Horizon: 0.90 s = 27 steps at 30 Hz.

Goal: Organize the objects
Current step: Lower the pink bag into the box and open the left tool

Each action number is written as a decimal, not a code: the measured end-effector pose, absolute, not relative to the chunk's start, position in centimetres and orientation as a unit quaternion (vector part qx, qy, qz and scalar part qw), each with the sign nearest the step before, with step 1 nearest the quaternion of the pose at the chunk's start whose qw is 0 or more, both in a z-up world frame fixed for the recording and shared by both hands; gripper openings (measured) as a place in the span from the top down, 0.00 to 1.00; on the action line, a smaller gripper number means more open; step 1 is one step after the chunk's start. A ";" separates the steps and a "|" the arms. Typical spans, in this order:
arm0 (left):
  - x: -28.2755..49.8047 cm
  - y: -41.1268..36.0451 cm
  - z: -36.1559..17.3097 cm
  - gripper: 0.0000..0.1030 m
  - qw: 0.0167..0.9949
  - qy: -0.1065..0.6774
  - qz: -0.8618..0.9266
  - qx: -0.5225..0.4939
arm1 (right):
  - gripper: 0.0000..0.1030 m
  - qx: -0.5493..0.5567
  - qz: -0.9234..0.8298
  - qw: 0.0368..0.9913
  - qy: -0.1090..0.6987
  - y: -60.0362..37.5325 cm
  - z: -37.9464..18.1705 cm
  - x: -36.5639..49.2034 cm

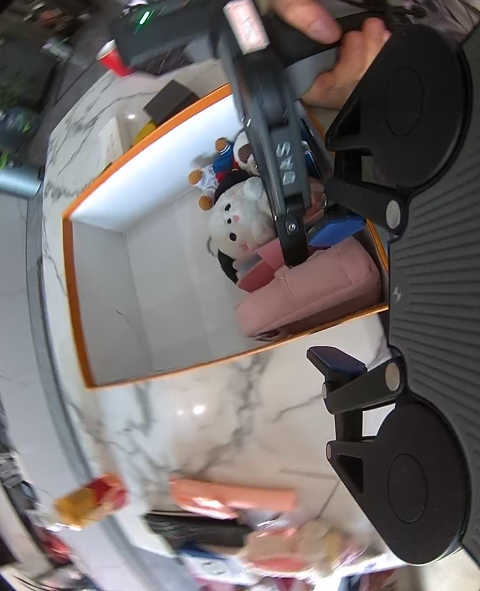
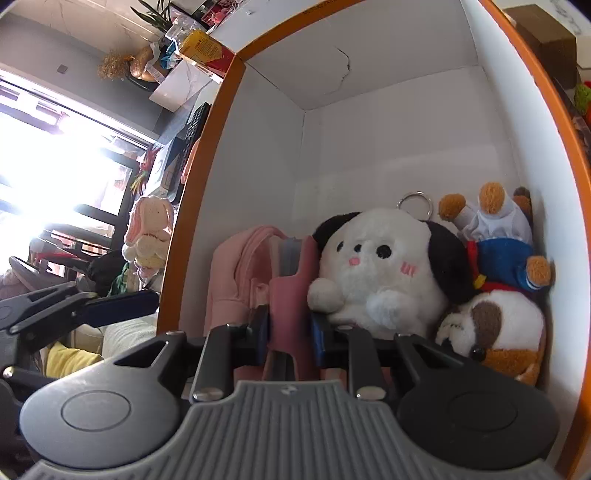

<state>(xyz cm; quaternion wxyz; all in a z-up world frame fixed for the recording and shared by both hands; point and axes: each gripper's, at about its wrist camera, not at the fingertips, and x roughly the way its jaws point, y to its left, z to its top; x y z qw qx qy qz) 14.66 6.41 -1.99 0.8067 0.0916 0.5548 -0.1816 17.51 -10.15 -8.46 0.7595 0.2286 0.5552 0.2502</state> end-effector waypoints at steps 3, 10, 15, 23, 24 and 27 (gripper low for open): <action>14.6 7.3 -2.7 0.41 0.806 0.563 -0.170 0.059 | 0.69 0.223 0.258 0.765 0.546 -10.4 -7.8 17.1; 13.7 7.4 -2.8 0.61 0.815 0.556 -0.159 0.036 | 0.81 0.205 0.263 0.775 0.537 -10.5 -7.2 16.3; 12.4 6.6 -2.8 0.63 0.811 0.557 -0.176 0.031 | 0.82 0.184 0.261 0.779 0.540 -10.5 -6.7 15.7; 11.8 6.6 -2.6 0.55 0.823 0.545 -0.160 0.024 | 0.77 0.159 0.252 0.794 0.530 -9.7 -6.1 15.4; 11.6 6.7 -2.5 0.51 0.826 0.541 -0.156 0.025 | 0.76 0.158 0.253 0.797 0.526 -10.0 -5.8 15.3; 11.0 6.8 -1.4 0.50 0.841 0.520 -0.147 0.020 | 0.74 0.150 0.251 0.805 0.517 -10.1 -5.2 14.8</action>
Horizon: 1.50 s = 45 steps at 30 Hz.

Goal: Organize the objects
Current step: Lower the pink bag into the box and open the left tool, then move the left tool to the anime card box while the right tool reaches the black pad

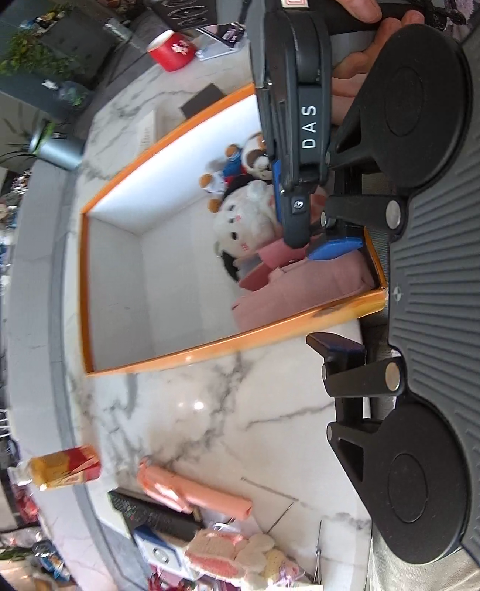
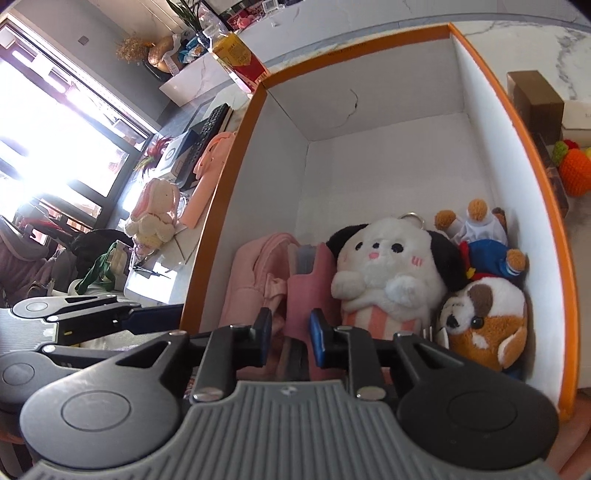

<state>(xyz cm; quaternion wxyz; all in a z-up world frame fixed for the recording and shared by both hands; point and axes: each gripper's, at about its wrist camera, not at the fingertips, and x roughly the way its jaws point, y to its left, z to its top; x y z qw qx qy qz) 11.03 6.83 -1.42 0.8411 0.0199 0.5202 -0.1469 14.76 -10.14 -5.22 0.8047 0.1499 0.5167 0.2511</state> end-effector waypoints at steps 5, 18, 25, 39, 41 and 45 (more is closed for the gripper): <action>9.9 6.2 1.0 0.50 0.866 0.476 -0.146 0.030 | 0.63 0.126 0.248 0.827 0.489 -10.9 -3.7 13.7; 9.2 -1.7 3.8 0.51 0.879 0.409 -0.240 0.055 | 0.45 0.038 0.219 0.884 0.412 -18.0 1.0 11.7; 11.1 -7.7 3.0 0.51 0.862 0.408 -0.289 0.084 | 0.46 -0.005 0.191 0.880 0.435 -23.7 1.7 13.7; 17.3 -18.5 -2.1 0.40 0.797 0.428 -0.349 0.245 | 0.42 -0.082 0.152 0.841 0.513 -30.3 -4.3 21.8; 18.2 -19.8 -3.7 0.37 0.773 0.443 -0.352 0.287 | 0.34 -0.091 0.153 0.836 0.519 -30.5 -5.2 22.6; 20.6 -21.3 -6.4 0.28 0.741 0.459 -0.340 0.353 | 0.23 -0.096 0.154 0.828 0.531 -30.8 -6.4 24.0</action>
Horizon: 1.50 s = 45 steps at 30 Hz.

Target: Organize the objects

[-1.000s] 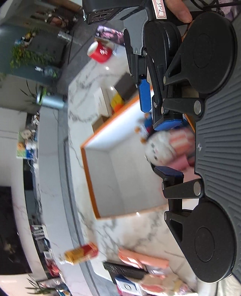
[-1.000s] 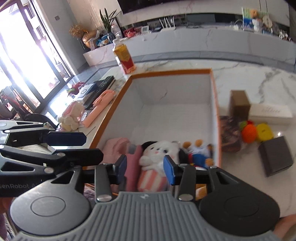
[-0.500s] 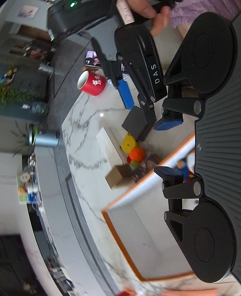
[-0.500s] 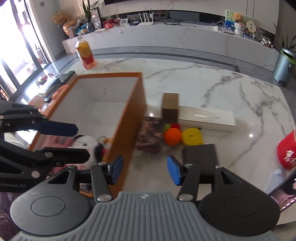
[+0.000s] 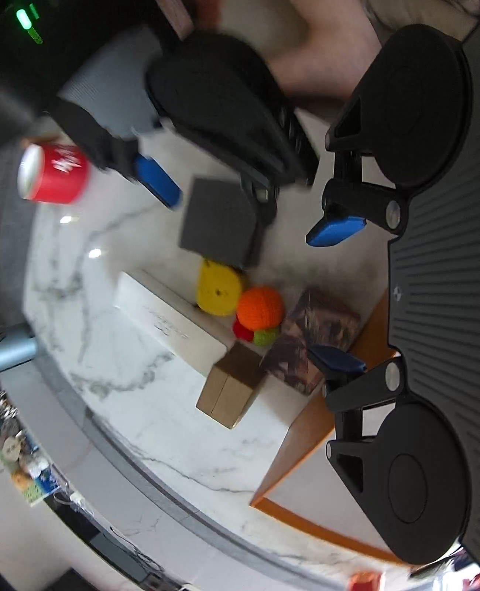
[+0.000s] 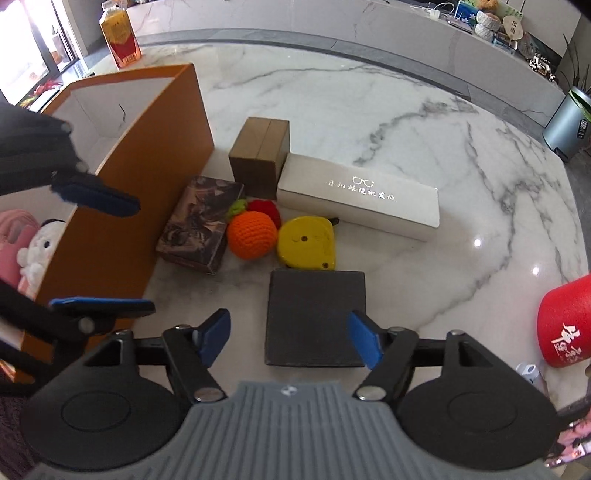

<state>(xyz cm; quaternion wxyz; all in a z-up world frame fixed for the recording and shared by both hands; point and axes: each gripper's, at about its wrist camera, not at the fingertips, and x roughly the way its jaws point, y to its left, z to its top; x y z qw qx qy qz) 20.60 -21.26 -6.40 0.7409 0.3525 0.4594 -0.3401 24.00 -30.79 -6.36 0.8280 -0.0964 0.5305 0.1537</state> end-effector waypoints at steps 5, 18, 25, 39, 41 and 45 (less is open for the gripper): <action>24.3 -22.4 -8.0 0.17 0.710 0.518 -0.315 0.357 | 0.19 -0.090 0.149 0.818 0.549 -31.4 -8.0 25.2; 26.4 -24.4 -10.3 0.15 0.701 0.583 -0.200 0.359 | 0.19 -0.054 0.155 0.801 0.576 -32.8 -10.1 25.8; 26.8 -21.7 -10.7 0.14 0.702 0.595 -0.177 0.348 | 0.19 -0.042 0.159 0.801 0.575 -32.8 -9.9 25.6; 30.2 -22.0 -11.3 0.10 0.716 0.641 -0.122 0.248 | 0.19 -0.047 0.151 0.803 0.574 -32.9 -10.1 25.6; 30.8 -21.6 -12.1 0.10 0.710 0.650 -0.104 0.250 | 0.19 -0.048 0.153 0.803 0.574 -32.9 -10.1 25.6; 31.4 -21.1 -12.7 0.09 0.704 0.661 -0.099 0.240 | 0.19 -0.046 0.154 0.803 0.574 -33.0 -10.2 25.6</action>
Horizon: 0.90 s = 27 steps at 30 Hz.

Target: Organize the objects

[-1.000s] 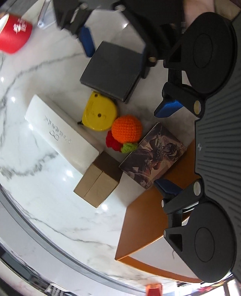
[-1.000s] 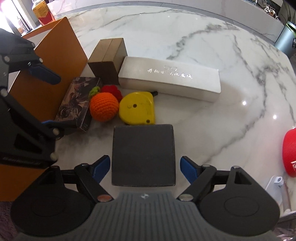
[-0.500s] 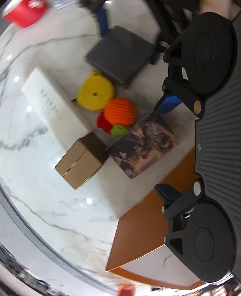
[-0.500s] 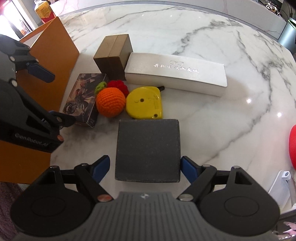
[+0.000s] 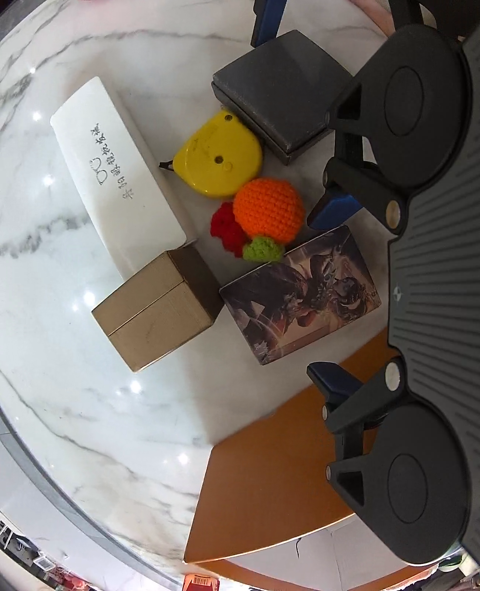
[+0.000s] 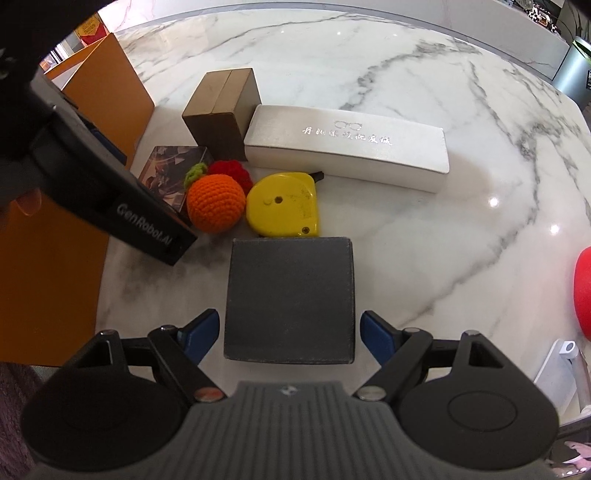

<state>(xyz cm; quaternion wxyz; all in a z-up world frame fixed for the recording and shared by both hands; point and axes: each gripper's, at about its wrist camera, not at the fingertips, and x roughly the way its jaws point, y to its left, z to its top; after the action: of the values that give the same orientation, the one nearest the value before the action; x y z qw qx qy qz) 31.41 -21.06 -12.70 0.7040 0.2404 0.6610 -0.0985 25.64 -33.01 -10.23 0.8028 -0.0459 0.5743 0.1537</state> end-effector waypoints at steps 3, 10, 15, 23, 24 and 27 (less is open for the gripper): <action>31.8 -21.0 -13.7 0.09 0.691 0.674 -0.094 0.241 | 0.19 -0.044 0.155 0.801 0.577 -33.0 -10.4 25.7; 32.6 -19.6 -14.4 0.17 0.690 0.694 -0.090 0.183 | 0.23 -0.041 0.155 0.800 0.579 -33.2 -10.8 25.7; 32.3 -18.8 -14.1 0.23 0.700 0.686 -0.096 0.171 | 0.24 -0.034 0.155 0.799 0.581 -33.3 -10.8 25.7; 31.5 -17.0 -12.7 0.25 0.734 0.660 -0.111 0.118 | 0.25 -0.017 0.134 0.792 0.596 -33.1 -10.5 25.7; 31.3 -16.9 -12.3 0.26 0.738 0.656 -0.113 0.114 | 0.25 -0.015 0.133 0.791 0.596 -33.0 -10.3 25.7; 30.5 -16.5 -10.9 0.27 0.750 0.642 -0.121 0.107 | 0.26 -0.011 0.131 0.793 0.594 -32.5 -9.5 25.4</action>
<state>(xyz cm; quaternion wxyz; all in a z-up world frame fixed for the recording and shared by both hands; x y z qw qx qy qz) 30.52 -16.48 -10.86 0.7497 0.1068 0.6418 -0.1214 25.45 -32.49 -9.49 0.7932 -0.0110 0.5945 0.1313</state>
